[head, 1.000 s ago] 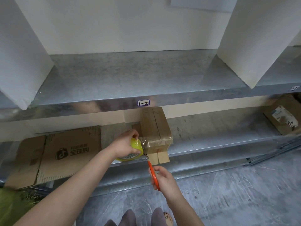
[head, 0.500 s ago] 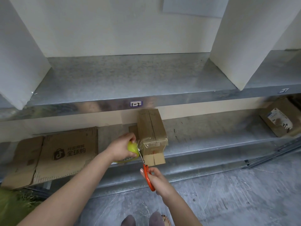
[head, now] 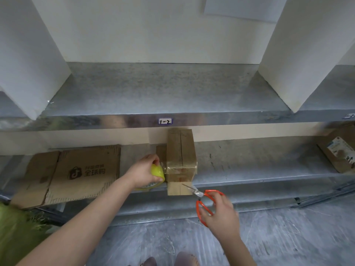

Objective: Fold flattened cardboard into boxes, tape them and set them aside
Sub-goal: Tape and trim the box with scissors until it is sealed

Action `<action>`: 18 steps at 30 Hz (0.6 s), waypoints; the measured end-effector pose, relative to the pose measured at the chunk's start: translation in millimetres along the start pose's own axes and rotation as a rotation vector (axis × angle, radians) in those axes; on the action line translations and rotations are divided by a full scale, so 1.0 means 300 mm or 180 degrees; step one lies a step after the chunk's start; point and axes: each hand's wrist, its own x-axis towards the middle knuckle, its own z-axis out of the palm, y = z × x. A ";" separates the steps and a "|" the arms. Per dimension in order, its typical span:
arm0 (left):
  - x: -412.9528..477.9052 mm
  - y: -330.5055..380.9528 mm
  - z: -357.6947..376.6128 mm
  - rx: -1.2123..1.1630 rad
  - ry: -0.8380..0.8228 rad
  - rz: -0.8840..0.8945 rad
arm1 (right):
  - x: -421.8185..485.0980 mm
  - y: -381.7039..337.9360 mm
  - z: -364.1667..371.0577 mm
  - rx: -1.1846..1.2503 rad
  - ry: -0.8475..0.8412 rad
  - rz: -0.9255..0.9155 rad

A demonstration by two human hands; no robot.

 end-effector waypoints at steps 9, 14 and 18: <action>-0.008 0.006 -0.007 -0.0036 0.0040 -0.0194 | 0.119 0.027 -0.169 0.0940 -0.1327 0.0415; -0.023 0.001 -0.020 -0.0138 -0.0019 -0.0368 | 0.021 -0.100 -0.066 0.1356 -0.1674 0.0272; -0.038 -0.004 -0.033 -0.0179 -0.0009 -0.0434 | 0.000 -0.156 0.008 0.0723 -0.0658 -0.0188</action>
